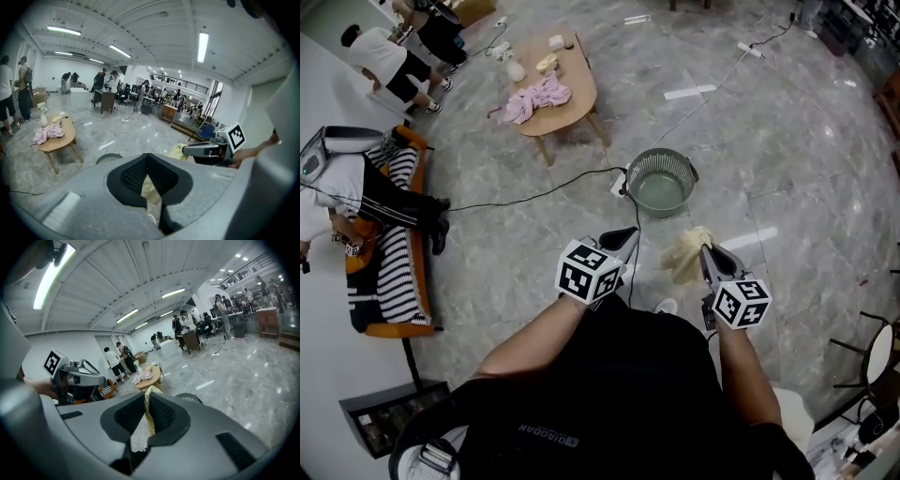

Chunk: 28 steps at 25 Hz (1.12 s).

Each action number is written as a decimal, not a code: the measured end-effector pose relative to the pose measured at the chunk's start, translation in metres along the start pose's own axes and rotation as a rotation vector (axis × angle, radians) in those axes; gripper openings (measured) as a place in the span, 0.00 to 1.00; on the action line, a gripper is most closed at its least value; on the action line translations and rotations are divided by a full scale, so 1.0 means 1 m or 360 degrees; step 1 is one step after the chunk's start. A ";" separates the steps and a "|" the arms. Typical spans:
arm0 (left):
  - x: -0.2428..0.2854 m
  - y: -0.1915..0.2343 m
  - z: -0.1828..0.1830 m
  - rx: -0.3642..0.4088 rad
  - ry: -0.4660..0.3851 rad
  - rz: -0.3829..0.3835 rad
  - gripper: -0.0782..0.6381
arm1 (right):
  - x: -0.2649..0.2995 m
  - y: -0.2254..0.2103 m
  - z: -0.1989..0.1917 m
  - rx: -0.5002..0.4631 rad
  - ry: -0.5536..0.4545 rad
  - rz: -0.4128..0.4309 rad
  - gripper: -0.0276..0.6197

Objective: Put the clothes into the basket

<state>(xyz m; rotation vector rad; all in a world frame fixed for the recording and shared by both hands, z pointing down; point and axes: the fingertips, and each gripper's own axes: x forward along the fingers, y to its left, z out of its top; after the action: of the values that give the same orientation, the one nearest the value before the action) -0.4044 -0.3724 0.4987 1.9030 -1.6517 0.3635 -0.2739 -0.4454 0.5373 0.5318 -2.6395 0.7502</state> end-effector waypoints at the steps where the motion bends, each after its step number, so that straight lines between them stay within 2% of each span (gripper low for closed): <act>1: 0.001 0.006 0.001 0.0011 0.0007 -0.0013 0.11 | 0.007 0.002 0.000 0.0010 0.0012 -0.0005 0.10; 5: 0.006 0.040 0.006 0.0063 0.0041 -0.0083 0.11 | 0.042 0.007 -0.011 0.0048 0.0081 -0.0071 0.10; 12: 0.027 0.121 0.009 0.0154 0.0167 -0.0215 0.11 | 0.106 -0.005 -0.055 0.0149 0.0288 -0.0322 0.10; 17: 0.039 0.176 0.009 0.0158 0.0234 -0.0301 0.11 | 0.151 -0.009 -0.070 0.0304 0.0333 -0.0469 0.10; 22: 0.042 0.212 0.010 0.0195 0.0279 -0.0390 0.11 | 0.188 -0.019 -0.077 0.0386 0.0374 -0.0602 0.10; 25: 0.048 0.232 0.007 0.0197 0.0314 -0.0402 0.11 | 0.209 -0.030 -0.082 0.0446 0.0413 -0.0661 0.10; 28: 0.055 0.244 0.001 0.0148 0.0335 -0.0389 0.11 | 0.228 -0.044 -0.091 0.0492 0.0479 -0.0678 0.10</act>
<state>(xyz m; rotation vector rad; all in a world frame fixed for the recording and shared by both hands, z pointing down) -0.6298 -0.4319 0.5896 2.0305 -1.2705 0.5272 -0.4334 -0.4883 0.7247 0.9445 -2.0477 1.0086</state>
